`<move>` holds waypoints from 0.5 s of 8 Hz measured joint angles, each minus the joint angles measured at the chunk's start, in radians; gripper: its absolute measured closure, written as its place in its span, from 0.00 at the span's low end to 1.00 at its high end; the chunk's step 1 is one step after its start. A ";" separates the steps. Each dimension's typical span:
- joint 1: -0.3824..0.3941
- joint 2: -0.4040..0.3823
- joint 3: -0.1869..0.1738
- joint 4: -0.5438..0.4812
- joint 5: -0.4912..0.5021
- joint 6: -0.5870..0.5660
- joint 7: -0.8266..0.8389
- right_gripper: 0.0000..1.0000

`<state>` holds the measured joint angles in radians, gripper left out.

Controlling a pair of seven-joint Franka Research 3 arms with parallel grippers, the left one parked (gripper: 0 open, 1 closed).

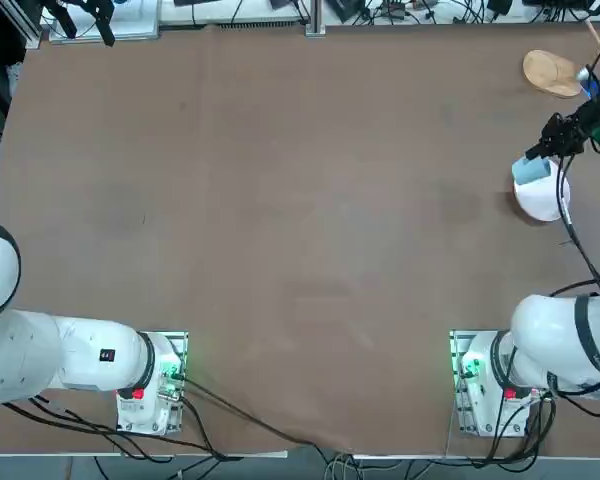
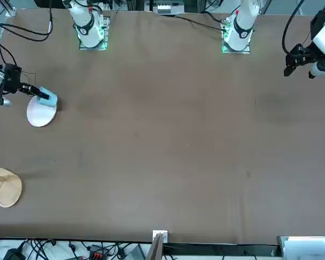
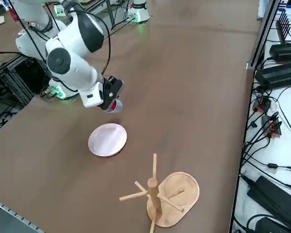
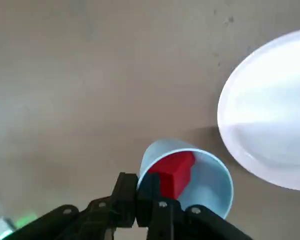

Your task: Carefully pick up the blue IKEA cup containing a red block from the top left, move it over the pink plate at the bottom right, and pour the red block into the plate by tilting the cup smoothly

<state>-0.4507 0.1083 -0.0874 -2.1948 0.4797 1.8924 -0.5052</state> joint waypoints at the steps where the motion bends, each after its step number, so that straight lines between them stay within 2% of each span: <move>1: -0.019 0.026 0.000 0.010 0.019 -0.024 -0.011 0.97; 4: -0.085 0.119 0.000 0.099 0.058 -0.134 -0.064 0.97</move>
<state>-0.5357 0.2275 -0.0875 -2.0961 0.5382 1.7584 -0.5695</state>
